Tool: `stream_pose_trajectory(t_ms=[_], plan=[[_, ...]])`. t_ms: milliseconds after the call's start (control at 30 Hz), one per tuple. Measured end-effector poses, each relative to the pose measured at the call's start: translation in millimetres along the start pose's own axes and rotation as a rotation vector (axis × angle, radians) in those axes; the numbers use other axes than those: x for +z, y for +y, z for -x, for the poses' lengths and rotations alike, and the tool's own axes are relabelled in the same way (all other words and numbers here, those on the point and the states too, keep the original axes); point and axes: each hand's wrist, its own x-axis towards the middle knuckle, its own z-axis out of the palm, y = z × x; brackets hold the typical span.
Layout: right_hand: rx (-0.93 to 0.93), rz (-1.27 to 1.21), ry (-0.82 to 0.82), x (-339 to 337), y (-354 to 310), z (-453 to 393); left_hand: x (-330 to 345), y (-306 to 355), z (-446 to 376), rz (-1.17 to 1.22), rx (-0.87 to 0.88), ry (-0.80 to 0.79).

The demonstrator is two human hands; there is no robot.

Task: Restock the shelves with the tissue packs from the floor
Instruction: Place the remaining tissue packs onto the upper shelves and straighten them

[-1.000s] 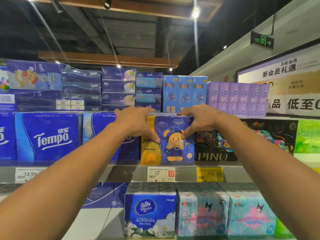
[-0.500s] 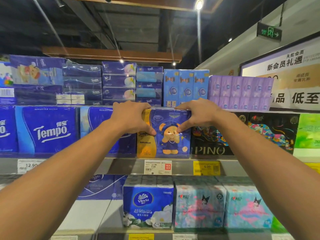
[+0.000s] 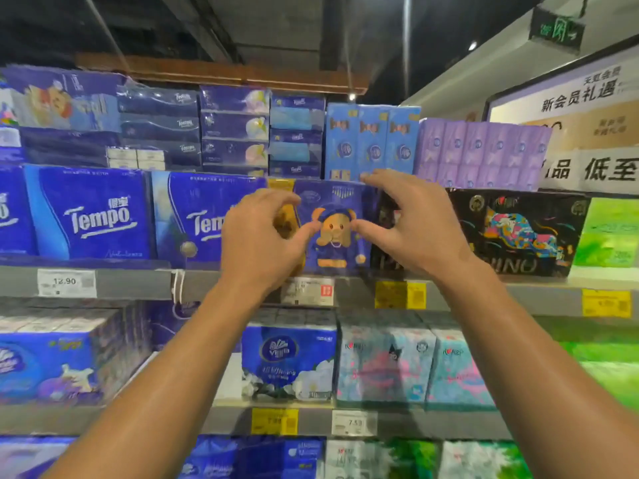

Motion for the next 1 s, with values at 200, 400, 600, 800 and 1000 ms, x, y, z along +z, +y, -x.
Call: stream_pose_trajectory(t_ms=[200,400,600,800,1000], plan=[[0.305,0.003,0.037,-12.7,-37.7,125.3,10.8,38.6,70.8,0.319,-0.085,-0.241],[0.818,0.201,-0.036,-69.5,-106.1,304.5,39.1,109.5,196.6,0.589,-0.039,-0.704],[1.297,0.421,-0.001,-196.5,-217.0,468.7,2.5,249.9,339.0,0.929,0.150,-1.137],[1.649,0.652,0.277,-338.5,-358.0,604.2,-88.3,423.2,481.4,1.151,0.469,-1.525],[1.926,0.805,0.497,-477.9,-487.6,725.7,-204.6,600.8,621.7,1.252,0.729,-1.767]])
